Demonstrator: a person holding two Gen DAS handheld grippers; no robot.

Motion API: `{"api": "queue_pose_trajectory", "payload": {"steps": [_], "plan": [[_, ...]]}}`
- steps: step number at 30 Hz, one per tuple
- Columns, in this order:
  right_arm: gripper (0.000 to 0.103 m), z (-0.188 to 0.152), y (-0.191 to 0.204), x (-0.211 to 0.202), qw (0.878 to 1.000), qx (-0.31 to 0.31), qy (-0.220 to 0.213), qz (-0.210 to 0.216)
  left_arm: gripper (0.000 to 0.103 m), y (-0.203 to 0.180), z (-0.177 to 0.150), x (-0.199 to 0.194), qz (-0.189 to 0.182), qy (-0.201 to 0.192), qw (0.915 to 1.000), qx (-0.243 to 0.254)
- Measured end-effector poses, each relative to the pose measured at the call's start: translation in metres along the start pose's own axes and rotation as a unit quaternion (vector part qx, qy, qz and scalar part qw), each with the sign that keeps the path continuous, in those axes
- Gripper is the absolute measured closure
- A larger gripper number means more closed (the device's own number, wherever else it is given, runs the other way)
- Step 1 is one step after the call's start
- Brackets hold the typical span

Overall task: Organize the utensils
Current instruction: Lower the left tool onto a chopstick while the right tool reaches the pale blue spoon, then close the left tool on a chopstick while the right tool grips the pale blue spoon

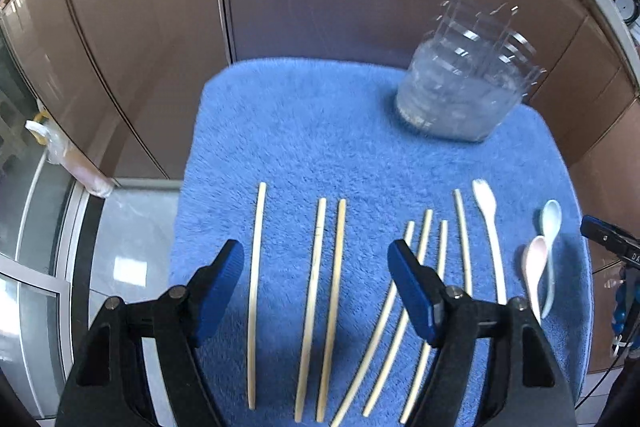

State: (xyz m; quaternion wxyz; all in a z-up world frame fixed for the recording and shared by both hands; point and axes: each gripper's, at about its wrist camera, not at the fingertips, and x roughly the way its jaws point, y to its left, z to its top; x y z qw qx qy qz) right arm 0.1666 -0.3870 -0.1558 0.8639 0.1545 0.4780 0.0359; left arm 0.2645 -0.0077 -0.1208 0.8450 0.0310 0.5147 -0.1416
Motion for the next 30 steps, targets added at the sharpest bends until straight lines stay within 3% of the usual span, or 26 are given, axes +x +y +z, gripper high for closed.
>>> {"api": "queue_pose_trajectory", "payload": {"steps": [4,6,11,16,23,30], "plan": [[0.037,0.005,-0.009,0.022,1.000,-0.004,0.027,0.005,0.048,0.004,0.012,0.024,-0.004,0.034,0.9994,-0.005],[0.045,0.007,-0.011,0.025,0.999,-0.006,0.034,0.007,0.054,0.003,0.016,0.036,-0.009,0.052,0.9986,-0.006],[0.049,0.012,-0.014,0.034,0.999,-0.018,0.048,0.011,0.067,-0.002,0.022,0.055,-0.009,0.079,0.9968,0.000],[0.060,0.019,-0.011,0.048,0.997,-0.033,0.064,0.017,0.082,-0.006,0.027,0.070,-0.003,0.100,0.9950,0.005],[0.070,0.026,-0.012,0.064,0.995,-0.048,0.084,0.025,0.090,-0.010,0.029,0.085,0.007,0.129,0.9915,0.014],[0.081,0.032,-0.003,0.078,0.991,-0.074,0.105,0.031,0.095,-0.015,0.029,0.089,0.021,0.125,0.9918,0.011]]}}
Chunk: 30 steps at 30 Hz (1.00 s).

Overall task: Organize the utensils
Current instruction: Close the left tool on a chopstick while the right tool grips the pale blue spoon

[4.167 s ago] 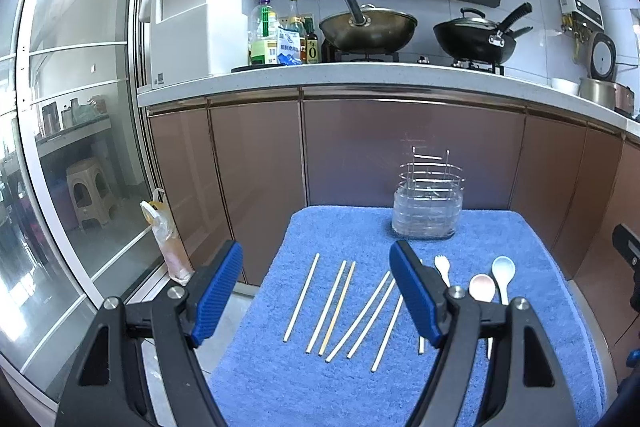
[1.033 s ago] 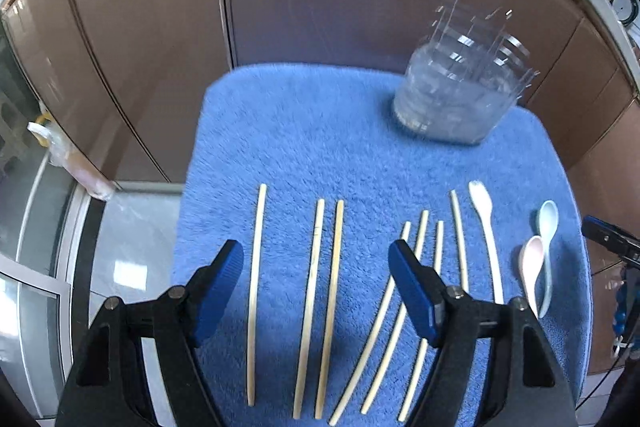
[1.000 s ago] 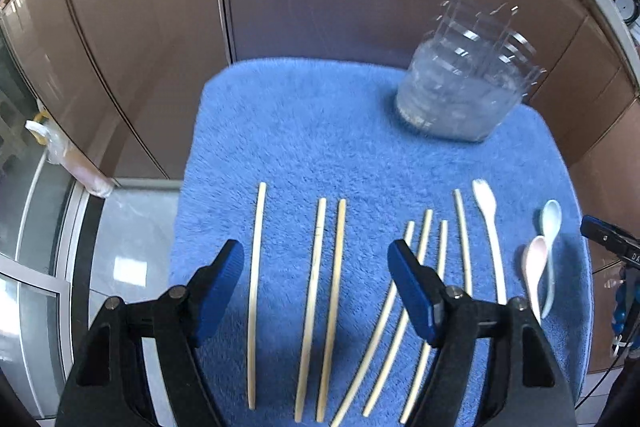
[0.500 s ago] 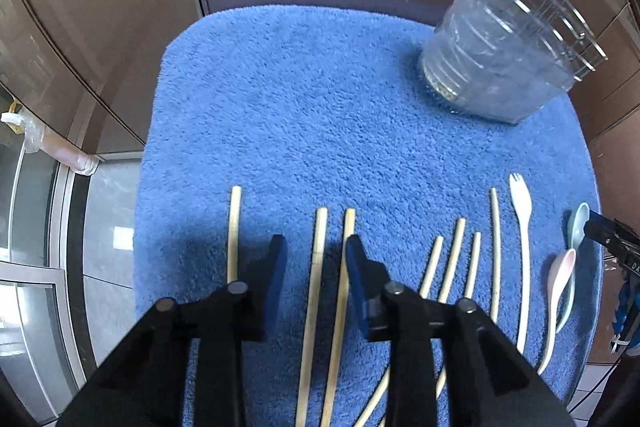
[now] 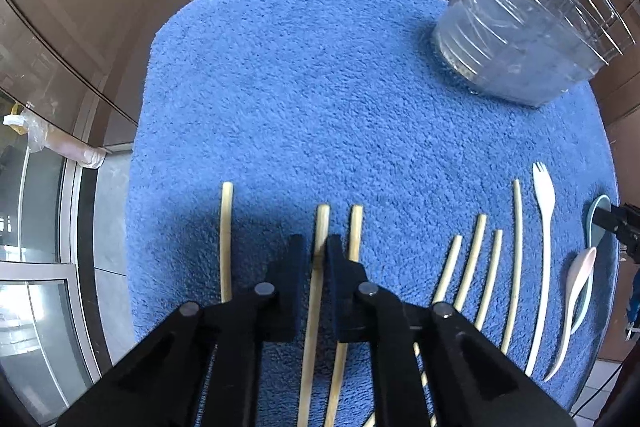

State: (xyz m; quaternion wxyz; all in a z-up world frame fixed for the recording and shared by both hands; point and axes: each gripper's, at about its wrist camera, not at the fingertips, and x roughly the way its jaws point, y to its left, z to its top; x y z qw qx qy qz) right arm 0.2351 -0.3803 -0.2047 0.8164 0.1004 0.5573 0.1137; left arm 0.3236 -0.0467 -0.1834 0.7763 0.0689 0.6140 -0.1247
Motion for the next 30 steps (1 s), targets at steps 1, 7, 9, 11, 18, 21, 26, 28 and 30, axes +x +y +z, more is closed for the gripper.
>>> {"api": "queue_pose_trajectory", "payload": {"steps": [1,7,9,11,18,21,26,28,30], "plan": [[0.081,-0.001,0.002,0.000,1.000,-0.004,0.003,0.001,0.097,0.000,0.000,-0.001,0.001,-0.001,1.0000,-0.003],[0.092,-0.001,0.014,0.003,1.000,-0.022,0.000,-0.007,0.098,0.009,-0.003,-0.007,-0.008,-0.025,0.9992,-0.029],[0.094,-0.003,0.015,0.001,1.000,-0.024,-0.006,-0.010,0.098,0.014,-0.008,-0.013,-0.010,-0.040,0.9985,-0.035],[0.094,-0.007,0.015,-0.004,0.999,-0.028,-0.015,-0.019,0.098,0.019,-0.013,-0.023,-0.010,-0.059,0.9974,-0.042],[0.095,-0.026,0.028,-0.040,0.996,-0.039,-0.066,-0.054,0.098,0.029,-0.036,-0.079,-0.006,-0.143,0.9881,-0.057],[0.095,-0.036,0.038,-0.065,0.992,-0.044,-0.096,-0.074,0.098,0.027,-0.046,-0.112,-0.005,-0.188,0.9805,-0.058],[0.095,-0.040,0.065,-0.114,0.980,-0.056,-0.162,-0.103,0.098,0.010,-0.049,-0.176,-0.020,-0.274,0.9598,-0.057],[0.095,-0.031,0.082,-0.134,0.972,-0.063,-0.196,-0.112,0.098,0.002,-0.044,-0.200,-0.027,-0.305,0.9502,-0.057],[0.095,-0.019,0.098,-0.151,0.964,-0.068,-0.229,-0.116,0.098,-0.006,-0.032,-0.223,-0.039,-0.340,0.9377,-0.059]]}}
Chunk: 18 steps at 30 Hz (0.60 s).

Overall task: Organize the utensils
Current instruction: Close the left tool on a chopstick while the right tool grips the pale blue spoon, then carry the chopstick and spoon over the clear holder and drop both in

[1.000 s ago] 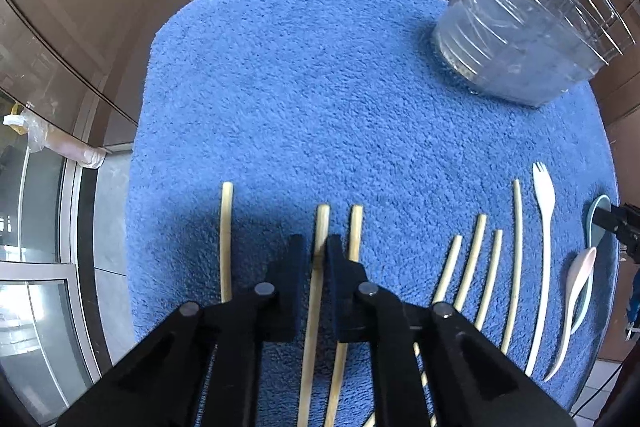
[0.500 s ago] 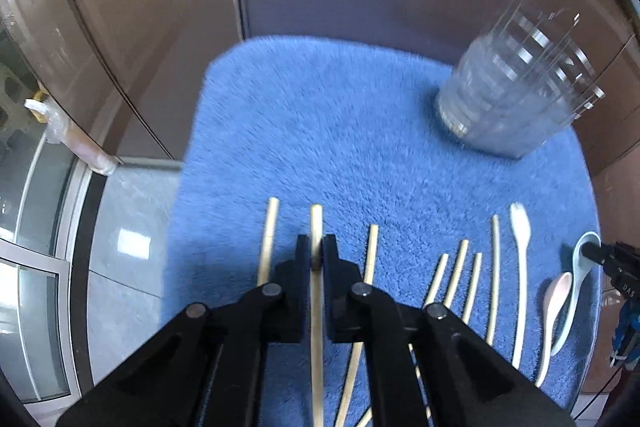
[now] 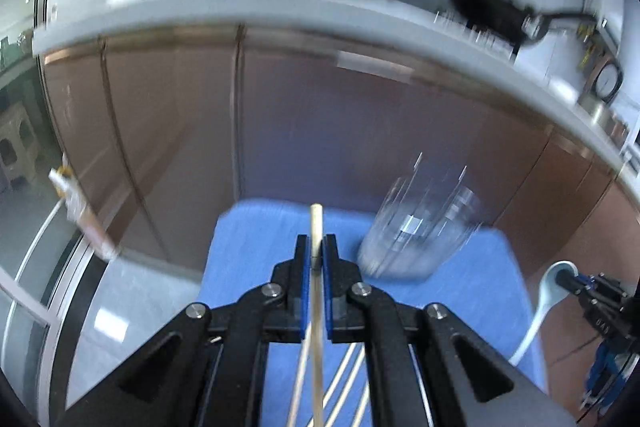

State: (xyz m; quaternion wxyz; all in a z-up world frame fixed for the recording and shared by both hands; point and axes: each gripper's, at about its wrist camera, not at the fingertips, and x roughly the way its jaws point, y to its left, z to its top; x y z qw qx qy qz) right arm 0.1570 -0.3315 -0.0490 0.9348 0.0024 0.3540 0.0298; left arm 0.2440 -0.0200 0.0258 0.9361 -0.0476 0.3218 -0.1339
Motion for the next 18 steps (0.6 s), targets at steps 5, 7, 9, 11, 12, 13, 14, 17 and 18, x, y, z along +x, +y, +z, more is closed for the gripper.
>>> {"api": "queue_pose_trajectory", "payload": {"steps": [5,7,9,11,12,13,14,17,18], "plan": [[0.095,0.058,0.023,-0.017,0.994,-0.006,-0.102,-0.028,0.098,-0.027,0.049,-0.010,-0.022,-0.086,0.9959,-0.020],[0.095,0.076,0.029,-0.015,0.990,-0.006,-0.139,-0.036,0.098,-0.037,0.065,-0.008,-0.031,-0.113,0.9925,-0.035],[0.095,0.091,0.034,-0.007,0.984,-0.008,-0.170,-0.050,0.098,-0.046,0.079,-0.001,-0.040,-0.137,0.9888,-0.044],[0.095,0.100,0.037,0.005,0.979,-0.015,-0.193,-0.071,0.098,-0.054,0.093,0.011,-0.048,-0.159,0.9844,-0.057],[0.095,0.102,0.038,0.011,0.977,-0.017,-0.200,-0.078,0.098,-0.056,0.099,0.018,-0.052,-0.167,0.9824,-0.065],[0.095,0.104,0.039,0.016,0.975,-0.019,-0.206,-0.085,0.098,-0.057,0.102,0.022,-0.056,-0.173,0.9808,-0.072],[0.095,0.105,0.039,0.021,0.972,-0.021,-0.215,-0.094,0.098,-0.060,0.106,0.031,-0.057,-0.179,0.9791,-0.079],[0.095,0.111,0.036,0.036,0.968,-0.022,-0.227,-0.105,0.098,-0.065,0.106,0.058,-0.054,-0.186,0.9768,-0.091],[0.095,0.112,0.034,0.041,0.967,-0.023,-0.229,-0.106,0.098,-0.067,0.105,0.068,-0.053,-0.185,0.9767,-0.095]]}}
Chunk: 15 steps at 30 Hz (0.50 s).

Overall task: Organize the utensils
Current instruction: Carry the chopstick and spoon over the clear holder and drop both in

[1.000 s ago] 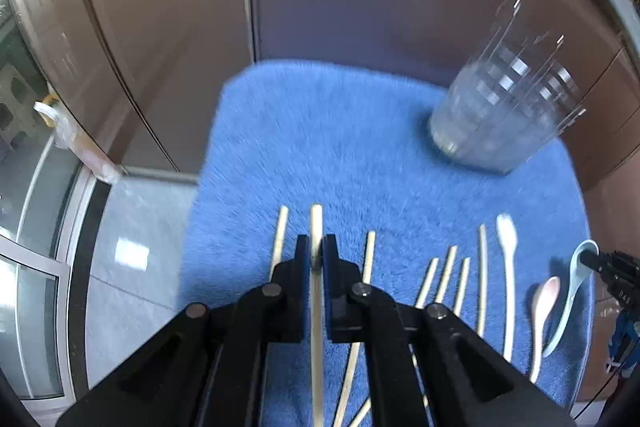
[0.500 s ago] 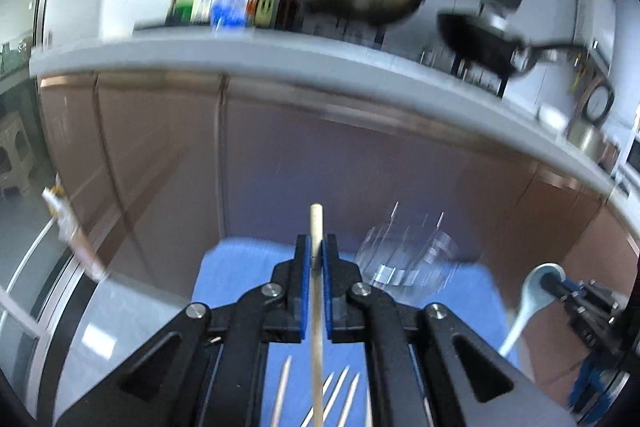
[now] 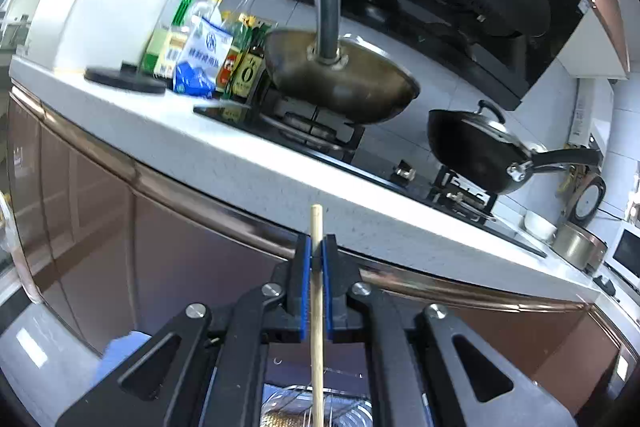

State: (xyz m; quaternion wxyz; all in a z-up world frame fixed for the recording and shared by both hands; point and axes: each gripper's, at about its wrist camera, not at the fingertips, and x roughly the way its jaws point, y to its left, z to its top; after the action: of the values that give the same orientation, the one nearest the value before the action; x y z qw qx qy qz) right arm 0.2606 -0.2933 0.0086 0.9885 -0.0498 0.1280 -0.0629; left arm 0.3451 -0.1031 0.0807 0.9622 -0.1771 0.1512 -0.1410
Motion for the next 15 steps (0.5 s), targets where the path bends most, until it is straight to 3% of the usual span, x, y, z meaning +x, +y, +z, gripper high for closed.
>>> {"api": "queue_pose_trajectory", "payload": {"steps": [5,11,15], "plan": [[0.095,-0.020,0.003,0.021,1.000,-0.005,0.000,-0.008,0.098,-0.002,-0.037,0.037,0.018,-0.003,0.9998,0.011],[0.094,-0.057,0.009,0.046,0.999,-0.001,0.033,-0.006,0.097,0.002,-0.079,0.064,0.047,-0.005,0.9979,0.045],[0.088,-0.074,0.013,0.051,0.999,-0.001,0.047,-0.004,0.097,0.005,-0.094,0.066,0.057,-0.001,0.9965,0.062]]}}
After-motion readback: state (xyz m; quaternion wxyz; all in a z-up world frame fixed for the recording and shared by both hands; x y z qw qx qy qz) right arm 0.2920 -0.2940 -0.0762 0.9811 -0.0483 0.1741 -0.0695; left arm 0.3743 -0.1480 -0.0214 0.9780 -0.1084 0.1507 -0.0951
